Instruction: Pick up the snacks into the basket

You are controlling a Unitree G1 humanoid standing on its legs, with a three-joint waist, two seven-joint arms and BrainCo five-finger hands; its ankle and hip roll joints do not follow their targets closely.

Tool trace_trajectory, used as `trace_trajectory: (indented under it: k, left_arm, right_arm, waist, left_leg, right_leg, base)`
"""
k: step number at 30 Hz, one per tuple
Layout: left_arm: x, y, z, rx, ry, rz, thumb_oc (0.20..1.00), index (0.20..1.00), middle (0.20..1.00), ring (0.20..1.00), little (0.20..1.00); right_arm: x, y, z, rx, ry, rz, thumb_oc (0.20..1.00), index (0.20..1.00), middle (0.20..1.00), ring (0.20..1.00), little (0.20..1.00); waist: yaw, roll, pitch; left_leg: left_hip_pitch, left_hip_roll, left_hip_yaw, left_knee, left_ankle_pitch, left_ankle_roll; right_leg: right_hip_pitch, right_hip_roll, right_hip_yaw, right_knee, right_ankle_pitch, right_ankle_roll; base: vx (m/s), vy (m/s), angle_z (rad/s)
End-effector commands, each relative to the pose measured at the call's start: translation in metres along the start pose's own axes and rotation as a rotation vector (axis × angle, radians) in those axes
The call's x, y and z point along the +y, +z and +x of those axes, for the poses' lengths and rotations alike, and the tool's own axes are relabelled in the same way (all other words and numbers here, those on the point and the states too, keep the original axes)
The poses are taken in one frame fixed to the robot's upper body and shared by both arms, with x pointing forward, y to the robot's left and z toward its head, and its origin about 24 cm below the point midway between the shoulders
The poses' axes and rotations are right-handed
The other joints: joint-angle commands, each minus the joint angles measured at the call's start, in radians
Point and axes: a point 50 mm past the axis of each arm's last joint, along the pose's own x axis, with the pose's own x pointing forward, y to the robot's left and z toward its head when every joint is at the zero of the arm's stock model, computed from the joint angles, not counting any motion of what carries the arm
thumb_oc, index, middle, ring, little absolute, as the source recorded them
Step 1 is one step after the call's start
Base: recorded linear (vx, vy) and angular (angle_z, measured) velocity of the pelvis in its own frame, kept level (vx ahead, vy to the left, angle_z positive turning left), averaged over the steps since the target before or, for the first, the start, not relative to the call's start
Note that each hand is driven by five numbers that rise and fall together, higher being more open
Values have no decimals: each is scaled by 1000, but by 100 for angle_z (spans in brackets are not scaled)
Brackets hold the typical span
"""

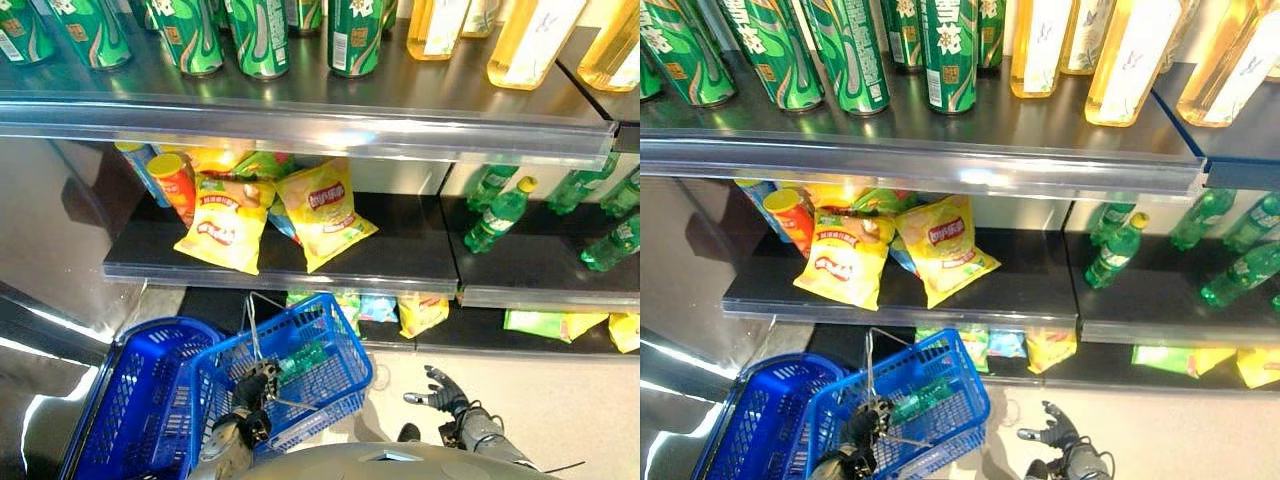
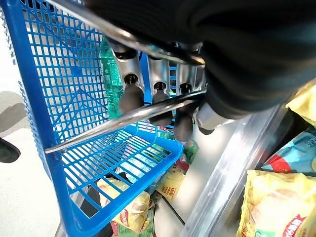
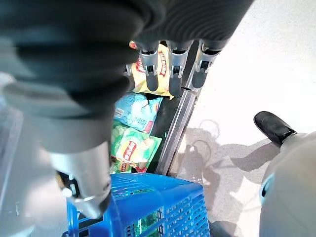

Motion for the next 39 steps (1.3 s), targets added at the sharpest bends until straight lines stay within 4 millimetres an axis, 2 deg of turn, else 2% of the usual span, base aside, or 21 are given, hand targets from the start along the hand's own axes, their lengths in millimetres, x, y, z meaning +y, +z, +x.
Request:
trace_trajectory:
  k: [1,3,6,9,10,13,15,18,21,27,32,33,35,37,39]
  left_arm:
    - [-4,72,7,-344,-47,47,200,200,200,200,200]
    - [-3,81,7,-372,-47,59,200,200,200,200,200]
    - [-11,100,6,-439,-81,47,200,200,200,200,200]
    - [-13,106,6,-461,-90,44,200,200,200,200,200]
    - [-15,113,5,-489,-91,44,200,200,200,200,200]
    - [-16,120,5,-512,-88,40,200,200,200,200,200]
    - [-17,125,7,-528,-70,34,200,200,200,200,200]
    - [-18,128,8,-539,-66,30,200,200,200,200,200]
    - [-20,133,8,-559,-66,22,200,200,200,200,200]
    - [-21,134,9,-563,-65,17,200,200,200,200,200]
    - [-17,133,6,-568,-71,27,200,200,200,200,200]
    - [-17,132,6,-567,-72,27,200,200,200,200,200]
    - [-15,132,3,-567,-76,42,200,200,200,200,200]
    - [-15,132,3,-569,-79,44,200,200,200,200,200]
    - [-16,132,1,-572,-92,49,200,200,200,200,200]
  right_arm:
    - [-1,33,6,-145,7,-9,1000,1000,1000,1000,1000]
    - [-5,40,6,-176,-5,-6,1000,1000,1000,1000,1000]
    - [-14,62,4,-278,-31,8,1000,1000,1000,1000,1000]
    - [-18,67,3,-304,-41,10,1000,1000,1000,1000,1000]
    - [-24,84,1,-378,-50,-4,1000,1000,1000,1000,1000]
    - [-30,95,-3,-429,-65,-14,1000,1000,1000,1000,1000]
    - [-34,112,-6,-502,-80,-30,1000,1000,1000,1000,1000]
    - [-37,118,-8,-529,-94,-25,1000,1000,1000,1000,1000]
    - [-40,135,-15,-618,-93,-25,1000,1000,1000,1000,1000]
    - [-44,149,-25,-708,-78,-21,1000,1000,1000,1000,1000]
    - [-60,167,-54,-876,-92,-31,1000,1000,1000,1000,1000]
    - [-60,167,-54,-875,-92,-31,1000,1000,1000,1000,1000]
    - [-71,184,-75,-999,-125,-49,1000,1000,1000,1000,1000]
    - [-72,186,-78,-1016,-133,-50,1000,1000,1000,1000,1000]
    - [-78,207,-93,-1123,-165,-76,1000,1000,1000,1000,1000]
  waist:
    - [24,-54,25]
    - [24,-60,61]
    - [18,-63,134]
    - [12,-58,145]
    - [9,-49,171]
    - [7,-38,175]
    - [3,-30,183]
    - [1,-27,187]
    - [-3,-23,196]
    - [-4,-21,212]
    - [-11,-24,219]
    - [-10,-24,219]
    - [-14,-25,217]
    - [-13,-25,216]
    - [-8,-26,214]
  left_leg:
    - [-4,-25,12,20,1,28]
    - [-60,-5,7,135,-30,28]
    - [-198,61,-8,337,-92,27]
    - [-261,93,-11,409,-121,27]
    - [-317,120,-28,490,-161,24]
    - [-386,139,-39,570,-196,26]
    - [-441,160,-41,639,-218,30]
    - [-469,166,-42,672,-231,34]
    - [-518,173,-54,718,-249,37]
    - [-550,179,-55,761,-266,43]
    - [-555,181,-56,758,-266,40]
    - [-555,181,-56,757,-265,40]
    - [-552,181,-58,746,-259,38]
    - [-554,181,-59,744,-257,38]
    - [-559,181,-62,743,-257,37]
  right_leg:
    - [-10,-44,45,107,5,37]
    - [-45,-59,45,182,-29,24]
    - [-136,-99,24,333,-93,7]
    - [-188,-117,19,403,-119,5]
    - [-250,-128,34,491,-155,10]
    - [-322,-140,44,569,-189,8]
    - [-381,-152,49,643,-218,6]
    - [-413,-158,56,674,-232,2]
    - [-461,-166,62,720,-253,-2]
    - [-495,-175,62,760,-271,-5]
    - [-497,-176,59,762,-280,-2]
    - [-497,-176,59,762,-280,-2]
    - [-492,-175,53,756,-279,0]
    - [-493,-175,51,755,-278,0]
    - [-495,-175,47,753,-279,2]
  base:
    - [-48,-3,-3]
    - [-131,-36,-3]
    - [-226,-44,18]
    - [-94,-14,20]
    - [-143,-2,4]
    - [-87,8,6]
    - [-57,11,-12]
    - [-18,9,-2]
    - [-28,10,-4]
    - [4,2,4]
    - [32,-10,0]
    - [47,-18,2]
    - [52,-17,2]
    - [21,-10,4]
    - [17,-12,4]
